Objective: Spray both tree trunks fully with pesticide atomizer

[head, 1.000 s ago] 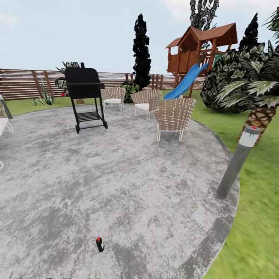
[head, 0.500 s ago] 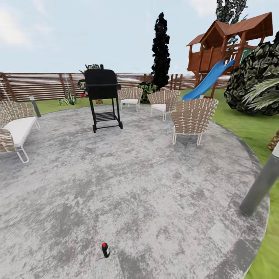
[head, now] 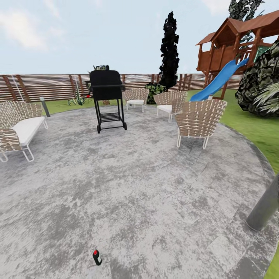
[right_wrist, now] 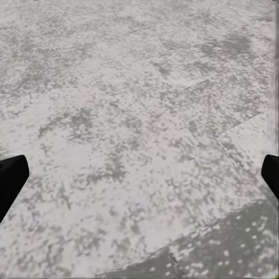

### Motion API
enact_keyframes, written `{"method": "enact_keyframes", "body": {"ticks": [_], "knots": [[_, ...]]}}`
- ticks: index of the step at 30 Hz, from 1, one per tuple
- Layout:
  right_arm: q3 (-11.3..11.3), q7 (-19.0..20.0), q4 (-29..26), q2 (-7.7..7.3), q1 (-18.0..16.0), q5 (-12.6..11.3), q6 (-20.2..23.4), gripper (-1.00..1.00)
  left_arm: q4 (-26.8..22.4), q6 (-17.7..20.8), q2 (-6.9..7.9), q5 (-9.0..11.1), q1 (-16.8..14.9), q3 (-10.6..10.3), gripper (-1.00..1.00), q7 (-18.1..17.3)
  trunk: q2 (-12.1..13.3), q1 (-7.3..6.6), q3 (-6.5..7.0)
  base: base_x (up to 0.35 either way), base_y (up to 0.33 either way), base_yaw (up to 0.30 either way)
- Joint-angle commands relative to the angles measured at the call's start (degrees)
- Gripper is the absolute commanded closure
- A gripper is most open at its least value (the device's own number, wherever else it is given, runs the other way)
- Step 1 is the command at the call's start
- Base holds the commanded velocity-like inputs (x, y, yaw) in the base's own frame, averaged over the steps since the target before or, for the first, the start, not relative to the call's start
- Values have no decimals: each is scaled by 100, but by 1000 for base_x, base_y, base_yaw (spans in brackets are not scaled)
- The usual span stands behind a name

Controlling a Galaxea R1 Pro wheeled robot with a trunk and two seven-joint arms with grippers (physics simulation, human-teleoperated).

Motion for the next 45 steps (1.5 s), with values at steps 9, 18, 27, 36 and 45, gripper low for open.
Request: {"method": "enact_keyframes", "body": {"ticks": [9,18,27,36,45], "knots": [[-7,-13,0,0,1,-9,-8,-100,0,-4,0,2,0,0,-100,3,0,0,0,126,-263,3],[-11,-17,7,1,4,-12,-9,-100,-1,-5,0,8,0,0,-100,4,0,0,0,78,-239,218],[-13,-17,9,4,0,-12,-9,-100,-23,-5,-6,9,0,0,-100,0,0,0,0,4,-35,277],[-23,-13,-19,4,2,-16,-1,-100,-134,33,-45,-19,-107,-9,-100,-5,0,0,0,0,0,165],[-3,-8,-1843,12,-114,3,775,-100,-306,789,-85,-142,-1667,-76,-100,-48,0,0,0,0,0,6]]}}
